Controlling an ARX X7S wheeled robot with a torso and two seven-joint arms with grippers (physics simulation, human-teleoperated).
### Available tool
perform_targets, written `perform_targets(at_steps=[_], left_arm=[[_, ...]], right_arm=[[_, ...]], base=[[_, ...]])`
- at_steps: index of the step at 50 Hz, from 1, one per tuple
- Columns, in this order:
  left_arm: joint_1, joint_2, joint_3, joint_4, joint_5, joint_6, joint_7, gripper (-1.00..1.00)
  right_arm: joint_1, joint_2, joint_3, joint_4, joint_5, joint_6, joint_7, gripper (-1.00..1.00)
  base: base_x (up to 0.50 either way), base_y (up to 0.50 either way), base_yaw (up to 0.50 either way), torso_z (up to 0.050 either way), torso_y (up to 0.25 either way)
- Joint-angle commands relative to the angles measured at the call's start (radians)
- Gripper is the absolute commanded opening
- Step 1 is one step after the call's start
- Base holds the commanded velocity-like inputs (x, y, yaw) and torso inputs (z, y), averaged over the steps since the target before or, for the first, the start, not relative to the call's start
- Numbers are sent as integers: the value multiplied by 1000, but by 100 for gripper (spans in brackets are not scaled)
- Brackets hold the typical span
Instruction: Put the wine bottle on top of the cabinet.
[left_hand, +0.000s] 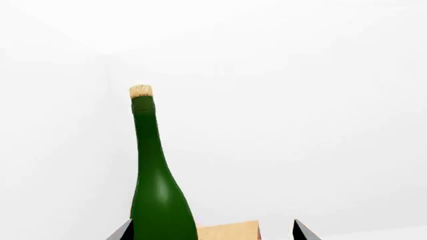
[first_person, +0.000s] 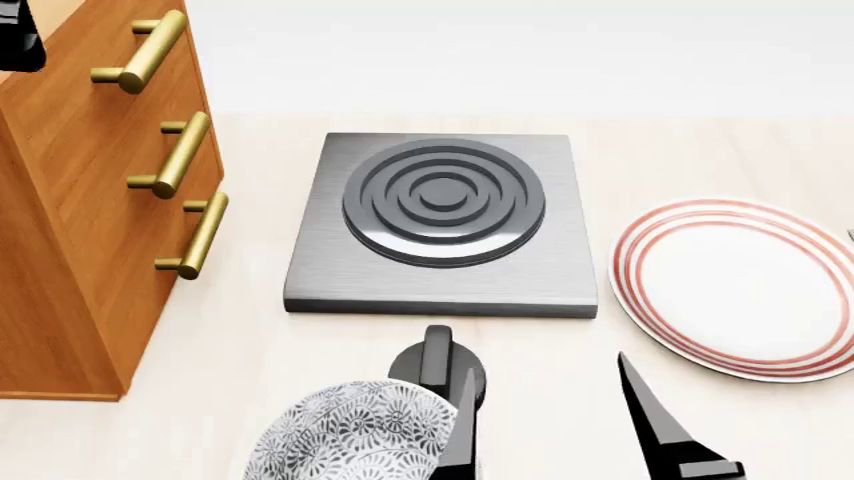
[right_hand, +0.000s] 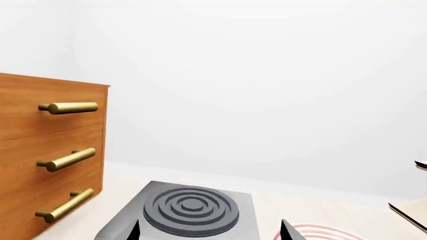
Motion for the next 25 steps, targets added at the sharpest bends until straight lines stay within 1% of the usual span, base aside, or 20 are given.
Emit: perform_targets(at_steps=[1,2,3,5,7,8,11,16,20,21,25], left_arm=[[201,-40,15,320,-35,16,-39,100],[251,-22,-30,345,-68,48,-59,100],[263,-39,-1,371,-41,41,-62,100],[337,-40,-7,430,-40,61,-91,100],[386,-43,1,464,-36,81,-97,100],[435,-45,10,492,-32,101,-103,100],[474,-48,29,528,-18,107,-115,100],[570,-38,85,562,21,177,-116,100],[617,-31,116,553,48,212,-118,100],[621,-32,141,554,56,205,-109,100],[641,-27,157,554,68,213,-116,100]], right_arm=[[-1,7,10,-7,7,0,4,100],[-3,8,17,-4,13,-3,4,100],[-3,10,18,-8,12,1,7,100],[-2,11,22,-12,15,3,8,100],[-2,12,22,-15,16,4,10,100],[-2,11,21,-10,15,1,9,100],[-3,10,14,-3,10,-3,8,100],[3,12,11,-11,10,8,11,100],[2,12,10,-12,10,8,13,100],[2,12,10,-13,11,8,13,100],[3,13,10,-19,13,11,15,100]], base=[[0,0,0,0,0],[0,0,0,0,0],[0,0,0,0,0],[0,0,0,0,0],[0,0,0,0,0],[0,0,0,0,0],[0,0,0,0,0],[0,0,0,0,0],[0,0,0,0,0],[0,0,0,0,0],[0,0,0,0,0]])
